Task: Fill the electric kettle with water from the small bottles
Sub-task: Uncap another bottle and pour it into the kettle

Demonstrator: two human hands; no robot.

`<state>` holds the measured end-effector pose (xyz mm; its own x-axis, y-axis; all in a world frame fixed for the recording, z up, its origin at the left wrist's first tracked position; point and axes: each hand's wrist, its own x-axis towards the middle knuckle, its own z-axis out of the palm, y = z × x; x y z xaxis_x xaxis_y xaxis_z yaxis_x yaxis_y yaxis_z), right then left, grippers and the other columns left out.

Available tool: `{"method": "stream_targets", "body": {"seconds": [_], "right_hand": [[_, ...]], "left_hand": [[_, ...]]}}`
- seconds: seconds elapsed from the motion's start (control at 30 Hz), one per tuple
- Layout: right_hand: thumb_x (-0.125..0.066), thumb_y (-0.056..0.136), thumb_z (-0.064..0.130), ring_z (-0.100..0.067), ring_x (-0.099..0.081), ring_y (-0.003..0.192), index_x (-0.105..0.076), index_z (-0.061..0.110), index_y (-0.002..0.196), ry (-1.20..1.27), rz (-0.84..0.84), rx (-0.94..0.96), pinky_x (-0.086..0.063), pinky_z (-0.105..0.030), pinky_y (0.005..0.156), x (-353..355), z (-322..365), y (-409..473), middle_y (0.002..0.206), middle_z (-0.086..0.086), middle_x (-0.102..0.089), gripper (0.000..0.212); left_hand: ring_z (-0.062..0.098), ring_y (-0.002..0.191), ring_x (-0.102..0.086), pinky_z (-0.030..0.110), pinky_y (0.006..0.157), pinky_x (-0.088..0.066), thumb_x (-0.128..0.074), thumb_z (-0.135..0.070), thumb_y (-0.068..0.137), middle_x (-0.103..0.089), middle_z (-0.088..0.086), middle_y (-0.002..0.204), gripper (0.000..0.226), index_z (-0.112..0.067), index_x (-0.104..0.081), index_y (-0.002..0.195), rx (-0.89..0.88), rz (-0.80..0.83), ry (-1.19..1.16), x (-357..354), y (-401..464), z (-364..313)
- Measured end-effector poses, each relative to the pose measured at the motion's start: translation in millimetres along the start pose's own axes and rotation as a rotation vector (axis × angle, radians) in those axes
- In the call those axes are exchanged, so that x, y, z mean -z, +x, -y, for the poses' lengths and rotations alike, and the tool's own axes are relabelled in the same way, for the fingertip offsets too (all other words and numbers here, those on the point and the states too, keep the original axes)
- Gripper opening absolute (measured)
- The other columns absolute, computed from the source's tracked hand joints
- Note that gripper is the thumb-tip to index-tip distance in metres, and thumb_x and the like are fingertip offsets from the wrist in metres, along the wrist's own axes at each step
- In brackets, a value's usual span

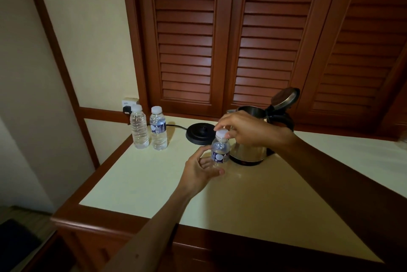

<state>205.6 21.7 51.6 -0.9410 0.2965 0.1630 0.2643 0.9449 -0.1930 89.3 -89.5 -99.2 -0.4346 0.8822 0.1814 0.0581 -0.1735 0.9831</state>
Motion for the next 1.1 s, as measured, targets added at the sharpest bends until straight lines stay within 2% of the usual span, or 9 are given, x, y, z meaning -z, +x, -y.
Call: {"method": "stream_targets", "body": {"seconds": [0.13,0.23,0.33,0.4,0.5,0.63,0.83,0.97,1.1], "right_hand": [[-0.052,0.093,0.042,-0.015,-0.05,0.08,-0.055,0.014,0.088,-0.159,-0.046,-0.069,-0.031,-0.024,0.059,-7.8,4.1,-1.1,0.086,0.003,-0.052,0.029],[-0.048,0.091,0.053,-0.015,-0.048,0.072,-0.049,0.016,0.086,-0.256,-0.118,-0.114,-0.028,-0.025,0.052,-14.6,4.0,-3.1,0.078,0.003,-0.049,0.038],[-0.059,0.087,0.05,-0.011,-0.055,0.082,-0.053,0.02,0.118,0.034,-0.053,-0.147,-0.047,-0.027,0.068,-10.5,-2.0,-8.4,0.095,0.006,-0.056,0.043],[-0.06,0.09,0.04,-0.007,-0.055,0.095,-0.037,0.031,0.141,0.125,0.023,-0.089,-0.045,-0.022,0.078,-7.0,-5.8,-13.9,0.119,0.012,-0.052,0.057],[-0.053,0.095,0.028,-0.005,-0.05,0.11,-0.032,0.03,0.145,0.069,0.056,-0.023,-0.037,-0.021,0.09,-9.4,-8.2,-16.3,0.139,0.009,-0.045,0.054],[-0.049,0.097,0.016,-0.009,-0.045,0.109,-0.055,0.014,0.128,0.018,0.01,0.022,-0.028,-0.022,0.087,-14.5,-5.5,-8.3,0.127,-0.004,-0.053,0.032],[-0.044,0.099,0.022,-0.013,-0.046,0.091,-0.057,0.02,0.108,-0.138,0.071,-0.029,-0.035,-0.02,0.067,-17.0,2.9,-3.8,0.101,0.002,-0.042,0.016],[-0.039,0.1,0.036,-0.022,-0.051,0.089,-0.057,0.015,0.106,-0.432,-0.031,0.01,-0.047,-0.037,0.075,-20.9,9.0,-0.8,0.095,-0.005,-0.051,0.029],[-0.021,0.099,0.043,-0.017,-0.046,0.057,-0.052,0.009,0.076,-0.655,-0.057,-0.089,-0.036,-0.027,0.05,-17.7,21.8,7.6,0.063,-0.002,-0.046,0.052]], "left_hand": [[0.019,0.087,-0.073,0.029,0.077,-0.058,-0.082,0.008,0.07,-0.077,0.006,0.094,0.065,-0.022,-0.058,0.123,0.0,0.011,-0.009,-0.1,-0.5,-0.1],[0.019,0.091,-0.074,0.03,0.081,-0.058,-0.082,0.007,0.071,-0.078,0.003,0.096,0.064,-0.027,-0.059,0.12,-0.011,0.016,0.01,0.8,-0.1,-0.2],[0.023,0.094,-0.073,0.041,0.087,-0.058,-0.083,0.007,0.07,-0.077,0.005,0.099,0.066,-0.034,-0.061,0.116,-0.011,0.016,0.01,3.9,2.4,3.1],[0.023,0.096,-0.073,0.045,0.091,-0.057,-0.084,0.006,0.069,-0.078,0.004,0.099,0.067,-0.038,-0.062,0.114,-0.009,0.015,0.016,5.1,3.7,4.3],[0.015,0.097,-0.072,0.039,0.091,-0.057,-0.084,0.003,0.07,-0.078,-0.001,0.099,0.067,-0.04,-0.059,0.115,-0.028,0.013,0.065,5.0,4.1,5.4],[0.017,0.099,-0.071,0.037,0.088,-0.059,-0.085,0.0,0.07,-0.077,-0.001,0.102,0.068,-0.039,-0.057,0.118,-0.053,0.026,0.117,6.4,4.2,8.2],[0.008,0.1,-0.069,0.031,0.089,-0.057,-0.087,-0.007,0.07,-0.075,-0.006,0.104,0.068,-0.038,-0.054,0.121,-0.042,0.013,0.175,6.1,4.0,11.2],[0.006,0.101,-0.068,0.03,0.089,-0.057,-0.088,-0.011,0.071,-0.075,-0.007,0.105,0.068,-0.046,-0.052,0.116,-0.046,0.002,0.202,5.0,4.1,12.5],[0.007,0.106,-0.067,0.029,0.091,-0.056,-0.087,-0.01,0.072,-0.073,-0.008,0.11,0.068,-0.047,-0.053,0.117,-0.06,0.02,0.211,4.1,4.0,12.8]]}}
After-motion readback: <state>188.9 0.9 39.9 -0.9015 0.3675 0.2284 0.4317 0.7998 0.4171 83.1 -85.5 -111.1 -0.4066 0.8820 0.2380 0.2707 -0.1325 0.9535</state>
